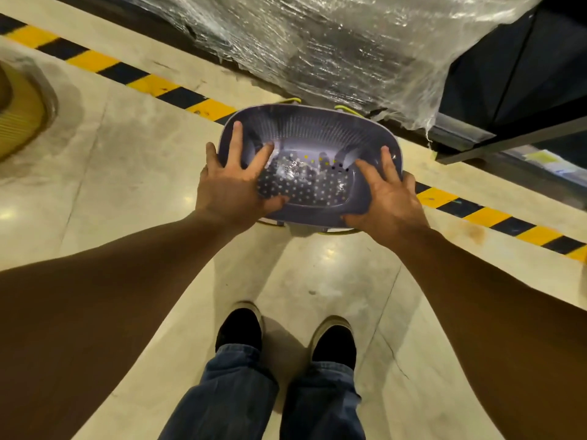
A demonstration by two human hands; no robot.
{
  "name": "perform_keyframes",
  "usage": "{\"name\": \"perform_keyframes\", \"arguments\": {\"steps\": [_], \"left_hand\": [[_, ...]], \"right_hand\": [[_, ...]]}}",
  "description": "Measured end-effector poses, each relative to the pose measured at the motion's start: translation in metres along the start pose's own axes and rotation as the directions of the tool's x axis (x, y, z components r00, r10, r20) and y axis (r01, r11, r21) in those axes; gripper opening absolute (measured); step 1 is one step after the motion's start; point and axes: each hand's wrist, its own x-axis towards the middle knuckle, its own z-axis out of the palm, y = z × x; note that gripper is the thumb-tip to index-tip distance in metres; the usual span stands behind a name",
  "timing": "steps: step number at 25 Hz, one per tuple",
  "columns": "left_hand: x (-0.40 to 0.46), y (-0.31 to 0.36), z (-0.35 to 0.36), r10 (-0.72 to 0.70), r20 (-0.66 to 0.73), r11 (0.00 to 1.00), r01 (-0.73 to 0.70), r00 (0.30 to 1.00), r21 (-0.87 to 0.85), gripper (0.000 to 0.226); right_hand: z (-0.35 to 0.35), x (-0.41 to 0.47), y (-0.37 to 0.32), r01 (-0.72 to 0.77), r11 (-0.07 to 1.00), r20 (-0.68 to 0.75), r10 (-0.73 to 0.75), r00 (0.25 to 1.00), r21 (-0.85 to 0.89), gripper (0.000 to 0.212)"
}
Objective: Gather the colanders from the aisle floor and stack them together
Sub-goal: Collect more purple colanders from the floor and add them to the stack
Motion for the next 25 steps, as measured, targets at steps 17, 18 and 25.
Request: {"name": "perform_keyframes", "arguments": {"steps": [17,18,25], "left_hand": [[-0.124,0.089,-0.372,-0.072,-0.208,0.977,0.027,0.975,-0.213,0.088],[-0.139,0.098,-0.408,-0.074,-0.229,0.976,0.023,0.971,-0.217,0.087],[-0.253,0.146,-0.632,-0.161,-0.194,0.966,0.114,0.968,-0.234,0.086]], "right_hand": [[-0.303,-0.240,-0.058,0.089,0.992,-0.186,-0.071,0.980,0.088,0.115],[-0.334,-0.267,-0.066,0.084,0.993,-0.209,-0.065,0.976,0.081,0.114],[-0.490,-0.439,-0.143,0.211,0.972,-0.364,-0.160,0.918,0.104,0.106]]}}
